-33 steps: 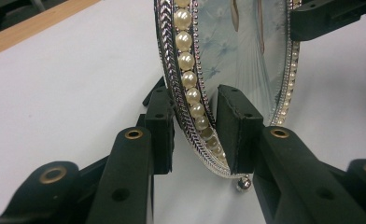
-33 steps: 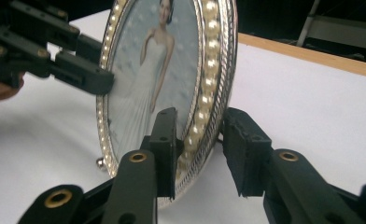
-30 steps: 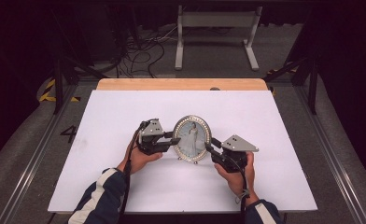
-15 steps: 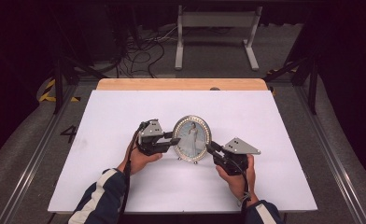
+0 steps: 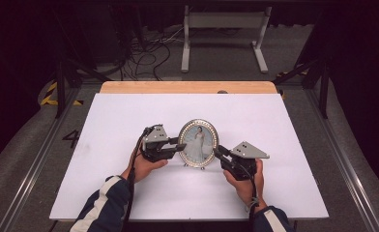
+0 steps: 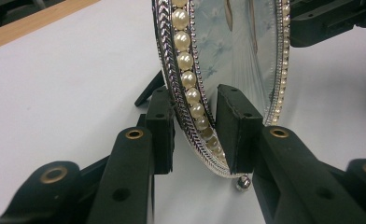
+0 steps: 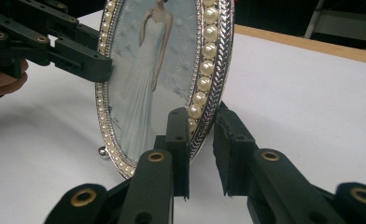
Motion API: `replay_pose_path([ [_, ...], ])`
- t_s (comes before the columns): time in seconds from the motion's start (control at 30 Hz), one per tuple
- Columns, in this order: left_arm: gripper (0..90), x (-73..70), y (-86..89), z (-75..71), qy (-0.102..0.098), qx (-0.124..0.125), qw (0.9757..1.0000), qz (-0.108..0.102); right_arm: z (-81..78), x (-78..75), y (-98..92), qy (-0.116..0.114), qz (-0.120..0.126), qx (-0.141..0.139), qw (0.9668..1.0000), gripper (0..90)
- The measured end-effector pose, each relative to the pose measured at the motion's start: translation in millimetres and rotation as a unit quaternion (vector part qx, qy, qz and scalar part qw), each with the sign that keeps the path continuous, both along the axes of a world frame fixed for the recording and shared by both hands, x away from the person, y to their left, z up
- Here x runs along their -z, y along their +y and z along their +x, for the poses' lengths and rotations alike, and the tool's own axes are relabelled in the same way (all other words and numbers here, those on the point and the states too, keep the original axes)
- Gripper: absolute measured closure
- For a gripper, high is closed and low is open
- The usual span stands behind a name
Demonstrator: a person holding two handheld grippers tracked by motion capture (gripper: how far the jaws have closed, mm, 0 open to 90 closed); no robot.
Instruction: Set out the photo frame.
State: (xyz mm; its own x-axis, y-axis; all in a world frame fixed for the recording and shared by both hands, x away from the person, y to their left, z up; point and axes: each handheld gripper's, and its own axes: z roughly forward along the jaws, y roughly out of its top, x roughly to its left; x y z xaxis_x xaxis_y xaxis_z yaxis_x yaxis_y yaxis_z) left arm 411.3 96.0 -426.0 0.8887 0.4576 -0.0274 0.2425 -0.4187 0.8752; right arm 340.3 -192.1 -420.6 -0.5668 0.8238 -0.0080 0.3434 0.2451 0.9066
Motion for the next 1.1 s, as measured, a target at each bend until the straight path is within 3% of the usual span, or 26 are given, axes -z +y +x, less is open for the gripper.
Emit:
replay_pose_path([
  [1.1,68.0,1.9,2.1,-5.4,0.000,-0.013,0.9999,0.000,7.8,-0.9,3.9,-0.005,-0.008,-0.003,1.0000,76.4],
])
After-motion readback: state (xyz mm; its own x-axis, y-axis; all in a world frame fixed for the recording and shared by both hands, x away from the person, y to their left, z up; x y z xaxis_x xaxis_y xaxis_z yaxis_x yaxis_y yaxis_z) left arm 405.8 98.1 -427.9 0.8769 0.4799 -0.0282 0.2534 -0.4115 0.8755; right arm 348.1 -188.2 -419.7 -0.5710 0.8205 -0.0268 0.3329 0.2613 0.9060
